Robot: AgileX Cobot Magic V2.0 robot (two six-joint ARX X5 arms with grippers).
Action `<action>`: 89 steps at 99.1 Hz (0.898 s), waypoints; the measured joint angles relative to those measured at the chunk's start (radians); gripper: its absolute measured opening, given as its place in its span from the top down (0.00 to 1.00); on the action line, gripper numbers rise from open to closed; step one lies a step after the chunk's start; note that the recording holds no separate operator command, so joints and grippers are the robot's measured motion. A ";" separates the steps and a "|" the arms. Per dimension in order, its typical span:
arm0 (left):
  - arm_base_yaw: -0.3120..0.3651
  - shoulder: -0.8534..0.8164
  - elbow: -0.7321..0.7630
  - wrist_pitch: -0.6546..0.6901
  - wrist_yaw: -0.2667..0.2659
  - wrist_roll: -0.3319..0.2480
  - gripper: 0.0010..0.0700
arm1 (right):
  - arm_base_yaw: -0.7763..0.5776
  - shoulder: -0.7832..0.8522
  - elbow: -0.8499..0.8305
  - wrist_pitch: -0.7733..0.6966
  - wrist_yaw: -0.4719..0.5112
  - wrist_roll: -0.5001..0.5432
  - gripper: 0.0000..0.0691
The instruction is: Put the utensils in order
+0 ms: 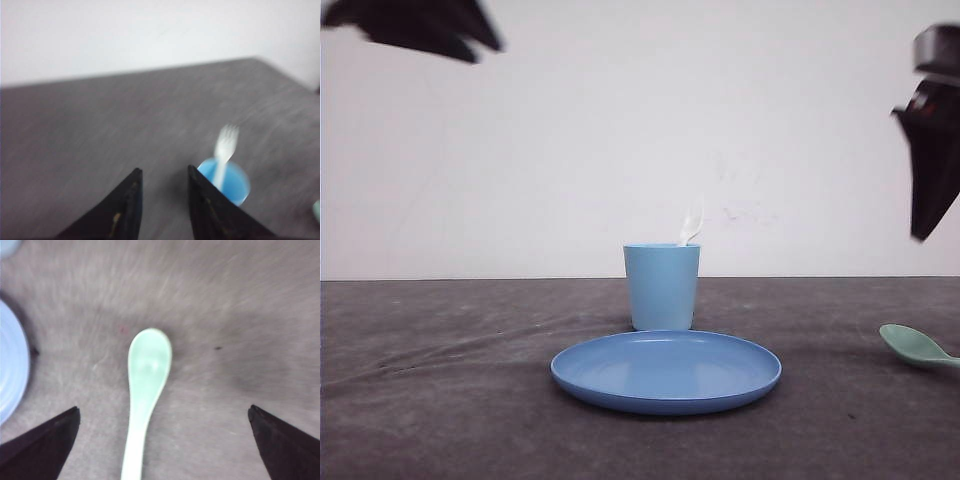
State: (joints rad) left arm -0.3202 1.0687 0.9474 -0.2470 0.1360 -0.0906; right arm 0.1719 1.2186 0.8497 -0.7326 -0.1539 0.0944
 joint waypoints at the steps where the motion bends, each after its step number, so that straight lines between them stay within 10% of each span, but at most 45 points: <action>1: 0.006 -0.005 0.000 -0.014 -0.003 0.000 0.79 | 0.003 0.005 0.000 0.002 0.000 0.001 0.02; 32: 0.147 -0.152 -0.007 -0.263 -0.032 0.019 0.79 | 0.044 0.114 0.000 0.085 0.001 0.042 0.02; 89: 0.159 -0.341 -0.210 -0.317 -0.082 0.023 0.79 | 0.163 0.259 0.000 0.183 0.132 0.096 0.03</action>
State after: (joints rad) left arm -0.1612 0.7280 0.7372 -0.5644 0.0544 -0.0677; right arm 0.3344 1.4773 0.8497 -0.5499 -0.0219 0.1902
